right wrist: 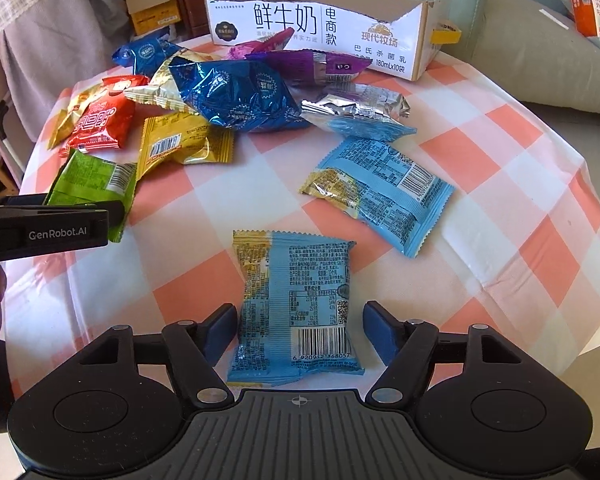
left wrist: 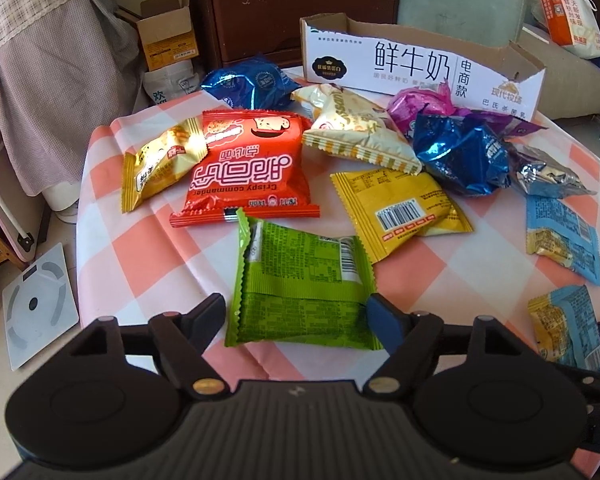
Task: Organize snacks
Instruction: 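Grasp the light blue packet with the right tool while the left tool grasps the green packet, then lift both held packets and carry them over the cardboard milk box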
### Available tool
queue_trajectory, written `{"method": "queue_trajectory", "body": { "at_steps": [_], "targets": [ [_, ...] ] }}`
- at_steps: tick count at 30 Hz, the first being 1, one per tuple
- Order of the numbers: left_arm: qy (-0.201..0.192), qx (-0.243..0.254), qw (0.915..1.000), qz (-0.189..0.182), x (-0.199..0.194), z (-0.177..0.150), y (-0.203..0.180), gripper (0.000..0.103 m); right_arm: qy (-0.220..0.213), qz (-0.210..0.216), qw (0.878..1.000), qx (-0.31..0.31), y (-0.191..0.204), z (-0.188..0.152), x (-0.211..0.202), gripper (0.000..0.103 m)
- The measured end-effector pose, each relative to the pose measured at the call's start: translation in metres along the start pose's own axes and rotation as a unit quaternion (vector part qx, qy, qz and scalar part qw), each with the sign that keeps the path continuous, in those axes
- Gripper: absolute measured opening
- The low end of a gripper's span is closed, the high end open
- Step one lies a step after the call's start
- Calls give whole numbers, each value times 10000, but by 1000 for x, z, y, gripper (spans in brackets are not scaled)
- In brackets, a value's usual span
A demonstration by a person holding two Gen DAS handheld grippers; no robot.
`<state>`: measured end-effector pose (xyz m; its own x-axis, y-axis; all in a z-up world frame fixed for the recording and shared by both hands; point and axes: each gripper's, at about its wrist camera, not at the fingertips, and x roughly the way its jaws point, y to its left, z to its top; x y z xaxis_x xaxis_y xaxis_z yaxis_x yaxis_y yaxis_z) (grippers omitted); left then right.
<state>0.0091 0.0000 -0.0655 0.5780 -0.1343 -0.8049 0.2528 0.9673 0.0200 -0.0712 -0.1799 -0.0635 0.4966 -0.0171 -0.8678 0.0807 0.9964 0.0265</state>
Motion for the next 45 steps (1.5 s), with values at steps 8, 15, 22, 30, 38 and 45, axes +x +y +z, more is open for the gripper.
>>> {"method": "queue_trajectory", "body": {
  "at_steps": [8,15,22,30,38,45],
  "targets": [
    [-56,81,9989,-449,-10,-3,0,34,-131,271,9995,108,-1,4,-3,49],
    [-32,-90,9986,-515,-10,-7,8,36,-308,335,9989,129,0,5,-8,49],
    [-105,-255,9978,-599,-8,-8,14,35,-250,306,9991,152,1,6,-5,49],
    [-238,-631,9961,-563,-3,-5,22,69,-140,332,9991,242,1,5,-1,50],
    [-187,-637,9967,-473,4,2,16,84,-153,316,9990,277,4,6,0,51],
    [-170,-308,9993,105,10,6,-5,79,-156,266,9993,222,6,7,2,51]
  ]
}}
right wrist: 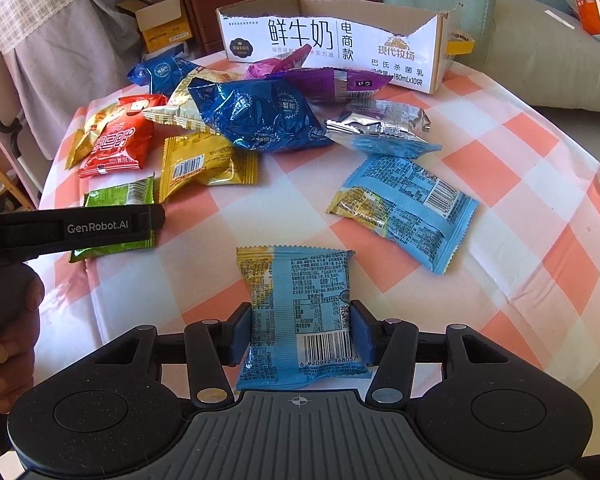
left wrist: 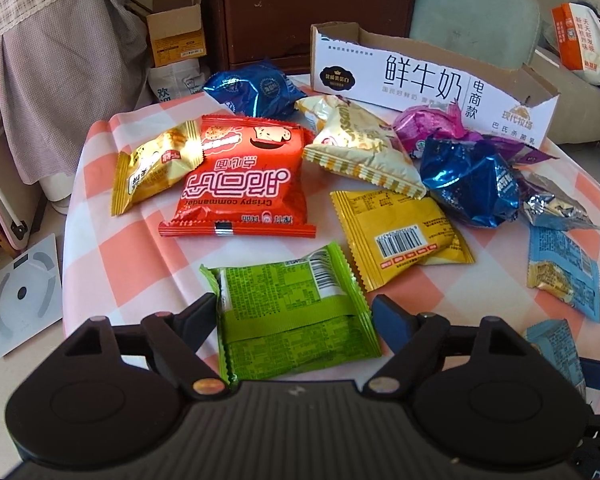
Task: Organize snacks
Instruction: 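Lift both held packets and carry them over the cardboard milk box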
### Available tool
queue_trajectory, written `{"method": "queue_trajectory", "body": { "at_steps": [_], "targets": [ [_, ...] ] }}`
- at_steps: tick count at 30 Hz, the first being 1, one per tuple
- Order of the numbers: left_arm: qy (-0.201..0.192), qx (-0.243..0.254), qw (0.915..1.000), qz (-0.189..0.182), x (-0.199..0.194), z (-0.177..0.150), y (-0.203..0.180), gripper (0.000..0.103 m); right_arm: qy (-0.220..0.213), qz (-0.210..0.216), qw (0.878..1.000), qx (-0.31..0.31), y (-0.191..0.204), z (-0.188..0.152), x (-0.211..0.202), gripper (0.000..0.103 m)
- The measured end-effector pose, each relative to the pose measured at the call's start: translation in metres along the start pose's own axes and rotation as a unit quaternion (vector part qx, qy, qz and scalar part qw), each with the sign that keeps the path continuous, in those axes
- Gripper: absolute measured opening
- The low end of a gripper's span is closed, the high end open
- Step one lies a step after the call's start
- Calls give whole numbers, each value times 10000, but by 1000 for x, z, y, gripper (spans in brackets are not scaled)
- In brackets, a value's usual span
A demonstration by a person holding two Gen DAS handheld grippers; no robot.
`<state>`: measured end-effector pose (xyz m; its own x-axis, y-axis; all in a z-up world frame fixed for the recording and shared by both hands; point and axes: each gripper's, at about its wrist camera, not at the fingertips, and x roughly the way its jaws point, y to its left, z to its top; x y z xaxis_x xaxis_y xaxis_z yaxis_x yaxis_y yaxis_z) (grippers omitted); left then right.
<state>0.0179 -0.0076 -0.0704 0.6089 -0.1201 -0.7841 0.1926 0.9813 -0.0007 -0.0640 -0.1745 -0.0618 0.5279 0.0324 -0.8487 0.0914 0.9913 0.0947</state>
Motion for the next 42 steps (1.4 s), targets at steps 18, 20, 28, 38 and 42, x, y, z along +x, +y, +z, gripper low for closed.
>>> {"method": "queue_trajectory", "body": {
  "at_steps": [18,20,28,38,42],
  "targets": [
    [-271,177,9982,-503,-41,4,1,57,-348,319,9985,-291,5,13,-22,49],
    [-348,315,9975,-525,-48,7,-2,57,-421,307,9979,-397,6,18,-27,49],
    [-664,499,9944,-659,-69,31,-3,57,-834,471,9937,-583,8,43,-46,49],
    [-1045,564,9904,-713,-67,72,-1,57,-1482,543,9842,-805,1,86,-59,49],
    [-1133,436,9898,-743,-56,93,-1,57,-1604,555,9836,-607,-10,106,-56,49]
  ]
}}
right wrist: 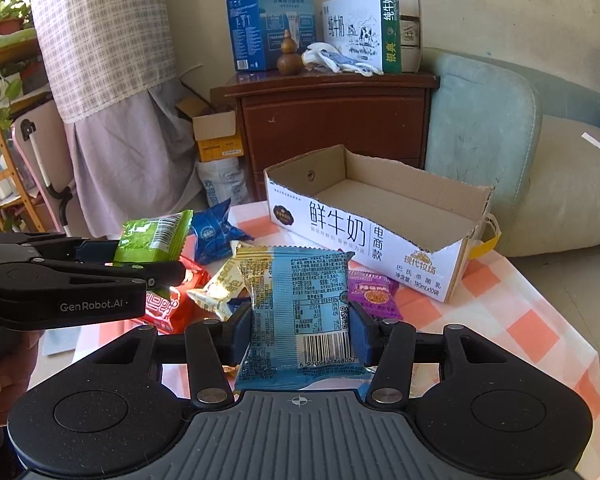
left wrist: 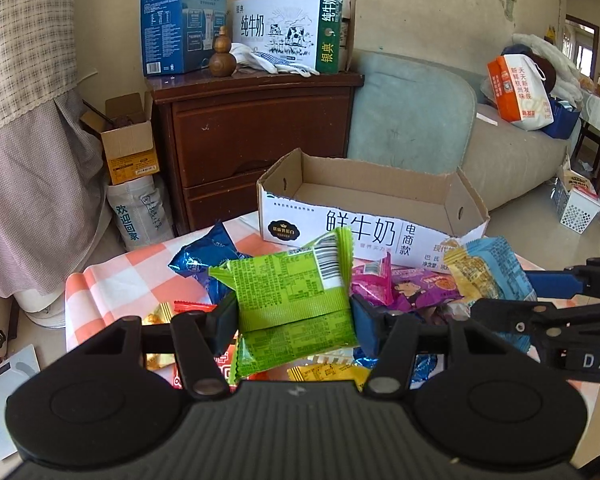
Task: Organize snacks
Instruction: 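Lift both held packets and carry them over the cardboard milk box, then lower both packets into the box and open both tools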
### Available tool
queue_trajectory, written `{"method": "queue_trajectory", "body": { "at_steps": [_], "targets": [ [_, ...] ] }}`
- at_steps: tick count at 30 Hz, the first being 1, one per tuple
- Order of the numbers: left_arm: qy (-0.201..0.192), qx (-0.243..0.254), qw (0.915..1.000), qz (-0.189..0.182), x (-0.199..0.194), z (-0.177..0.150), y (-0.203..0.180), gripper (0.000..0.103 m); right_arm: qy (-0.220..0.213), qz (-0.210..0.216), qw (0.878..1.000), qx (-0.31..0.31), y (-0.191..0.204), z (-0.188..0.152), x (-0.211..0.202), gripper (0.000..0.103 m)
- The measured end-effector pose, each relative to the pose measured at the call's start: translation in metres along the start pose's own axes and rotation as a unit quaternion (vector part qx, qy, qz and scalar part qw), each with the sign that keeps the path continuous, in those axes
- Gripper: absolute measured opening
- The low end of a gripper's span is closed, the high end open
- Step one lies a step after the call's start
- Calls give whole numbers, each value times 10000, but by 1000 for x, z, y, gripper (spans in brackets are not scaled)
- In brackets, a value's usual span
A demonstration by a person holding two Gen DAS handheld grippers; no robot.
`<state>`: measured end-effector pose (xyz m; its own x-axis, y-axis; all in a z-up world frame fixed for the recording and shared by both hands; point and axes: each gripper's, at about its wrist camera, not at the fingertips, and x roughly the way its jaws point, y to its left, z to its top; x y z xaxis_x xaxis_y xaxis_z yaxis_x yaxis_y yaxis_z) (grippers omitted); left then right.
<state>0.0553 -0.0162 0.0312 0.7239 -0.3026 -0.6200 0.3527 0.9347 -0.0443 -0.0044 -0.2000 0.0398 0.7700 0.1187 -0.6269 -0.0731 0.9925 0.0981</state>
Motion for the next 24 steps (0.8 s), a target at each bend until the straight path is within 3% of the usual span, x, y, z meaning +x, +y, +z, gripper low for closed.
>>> {"method": "queue_trajectory", "body": {
  "at_steps": [6,14,24],
  "targets": [
    [-48,-289,9995,-118,25,23,0,57,-182,-76,9996,198,-17,22,13,49],
    [-209,-269,9993,-172,57,52,-10,57,-404,-332,9975,466,-40,50,33,49],
    [-223,-179,9990,-345,108,87,-20,57,-333,-524,9955,713,-56,71,70,49]
  ]
}}
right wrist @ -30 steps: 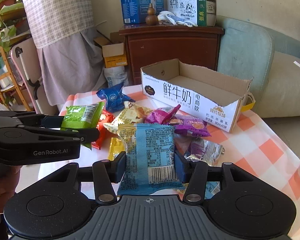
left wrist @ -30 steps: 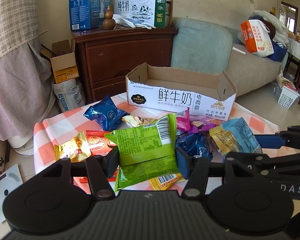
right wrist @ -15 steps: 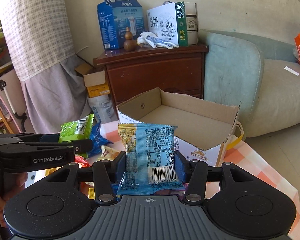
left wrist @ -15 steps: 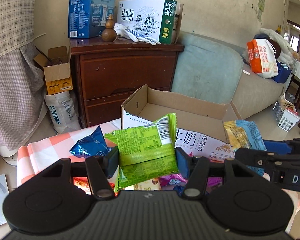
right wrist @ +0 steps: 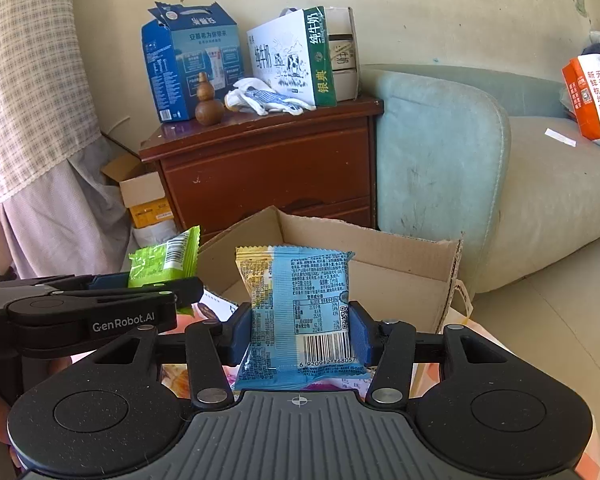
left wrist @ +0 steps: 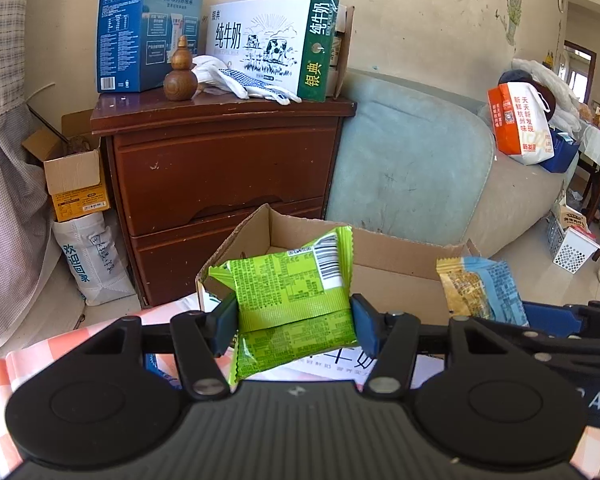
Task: Organize snacks
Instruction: 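Lower both packets into the box and open both tools, then withdraw both tools from the box back toward the snack pile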
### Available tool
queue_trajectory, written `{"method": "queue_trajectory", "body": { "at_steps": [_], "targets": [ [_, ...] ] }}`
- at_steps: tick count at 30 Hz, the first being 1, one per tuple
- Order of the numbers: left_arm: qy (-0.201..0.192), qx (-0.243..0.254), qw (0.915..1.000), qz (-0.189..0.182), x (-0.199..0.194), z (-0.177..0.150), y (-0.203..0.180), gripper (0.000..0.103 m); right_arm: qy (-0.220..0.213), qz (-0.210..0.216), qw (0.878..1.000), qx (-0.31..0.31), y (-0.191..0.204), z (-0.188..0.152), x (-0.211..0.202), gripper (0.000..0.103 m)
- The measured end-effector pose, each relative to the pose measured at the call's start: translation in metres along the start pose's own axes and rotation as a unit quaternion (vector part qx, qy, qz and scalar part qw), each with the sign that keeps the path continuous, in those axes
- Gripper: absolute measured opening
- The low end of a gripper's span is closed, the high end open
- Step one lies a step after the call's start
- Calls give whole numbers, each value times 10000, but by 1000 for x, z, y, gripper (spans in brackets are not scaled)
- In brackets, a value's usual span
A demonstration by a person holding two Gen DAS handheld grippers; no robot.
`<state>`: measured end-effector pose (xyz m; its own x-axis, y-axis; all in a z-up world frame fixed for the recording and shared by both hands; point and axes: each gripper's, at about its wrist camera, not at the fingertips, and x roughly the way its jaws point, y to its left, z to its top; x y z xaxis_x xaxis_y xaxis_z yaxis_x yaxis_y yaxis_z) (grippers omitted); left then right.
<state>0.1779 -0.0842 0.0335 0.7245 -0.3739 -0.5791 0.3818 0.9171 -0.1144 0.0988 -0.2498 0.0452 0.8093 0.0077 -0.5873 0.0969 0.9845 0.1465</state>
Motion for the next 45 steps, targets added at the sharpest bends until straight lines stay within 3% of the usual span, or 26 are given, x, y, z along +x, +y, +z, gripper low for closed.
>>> {"method": "queue_trajectory", "body": {
  "at_steps": [10,13,16,22,29,35,39,45],
  "targets": [
    [149,-253,9995,-110,55,20,0,59,153,-246,9970,715,-25,11,39,49],
    [283,-346,9989,-158,71,17,0,64,176,-340,9943,997,-31,12,49,51],
    [470,-389,9981,-88,85,10,2,69,234,-466,9927,1089,-34,11,55,60],
    [541,-269,9981,115,97,2,7,77,602,-542,9904,1119,-37,6,66,61],
    [700,-134,9974,131,95,1,4,78,956,-747,9825,1416,-48,-1,74,61],
    [884,-36,9960,139,86,-2,-4,78,898,-840,9816,1458,-55,-1,70,61],
    [1025,80,9947,80,76,-6,-10,78,808,-1246,9807,1269,-57,1,67,61],
    [911,10,9958,108,46,-6,-4,84,860,-884,9863,1097,-52,3,56,64]
  ]
}}
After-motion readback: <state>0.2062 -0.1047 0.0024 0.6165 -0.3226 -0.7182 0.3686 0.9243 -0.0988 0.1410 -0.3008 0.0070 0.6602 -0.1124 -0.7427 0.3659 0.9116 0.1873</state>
